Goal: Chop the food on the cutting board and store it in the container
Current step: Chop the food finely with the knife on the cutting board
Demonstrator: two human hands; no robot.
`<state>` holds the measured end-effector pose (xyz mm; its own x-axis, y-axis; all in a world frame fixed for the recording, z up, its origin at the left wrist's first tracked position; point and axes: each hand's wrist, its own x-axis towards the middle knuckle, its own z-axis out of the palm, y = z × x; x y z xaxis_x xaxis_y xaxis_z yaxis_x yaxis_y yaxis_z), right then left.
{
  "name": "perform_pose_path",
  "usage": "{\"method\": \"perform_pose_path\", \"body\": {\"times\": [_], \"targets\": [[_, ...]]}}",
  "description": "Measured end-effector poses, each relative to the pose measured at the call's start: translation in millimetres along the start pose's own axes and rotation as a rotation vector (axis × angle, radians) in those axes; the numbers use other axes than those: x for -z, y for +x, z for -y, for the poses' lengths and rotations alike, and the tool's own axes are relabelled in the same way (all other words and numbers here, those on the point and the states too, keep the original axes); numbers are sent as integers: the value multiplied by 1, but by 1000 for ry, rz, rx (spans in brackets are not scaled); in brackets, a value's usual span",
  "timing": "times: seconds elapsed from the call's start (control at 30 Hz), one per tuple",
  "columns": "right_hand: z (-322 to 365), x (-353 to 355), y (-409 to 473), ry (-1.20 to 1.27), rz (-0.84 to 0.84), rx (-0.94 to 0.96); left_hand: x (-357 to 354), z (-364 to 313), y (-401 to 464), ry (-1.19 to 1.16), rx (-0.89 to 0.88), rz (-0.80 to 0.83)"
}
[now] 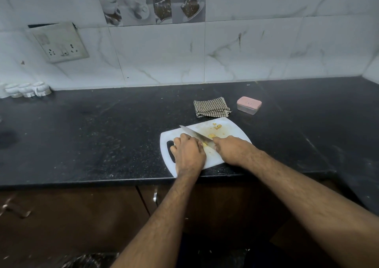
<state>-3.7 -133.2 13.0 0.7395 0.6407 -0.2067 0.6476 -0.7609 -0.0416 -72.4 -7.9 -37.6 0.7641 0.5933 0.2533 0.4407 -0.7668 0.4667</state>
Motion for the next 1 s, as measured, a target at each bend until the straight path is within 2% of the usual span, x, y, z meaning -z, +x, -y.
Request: {"method": "perform_pose_path", "body": {"times": [0.63,1.0], "targets": [[-1,-1,-9,-29,-30,37,0,1,1,-69,62,-23],[7,5,-1,-54,72,33,0,2,1,-20,29,-11]]}}
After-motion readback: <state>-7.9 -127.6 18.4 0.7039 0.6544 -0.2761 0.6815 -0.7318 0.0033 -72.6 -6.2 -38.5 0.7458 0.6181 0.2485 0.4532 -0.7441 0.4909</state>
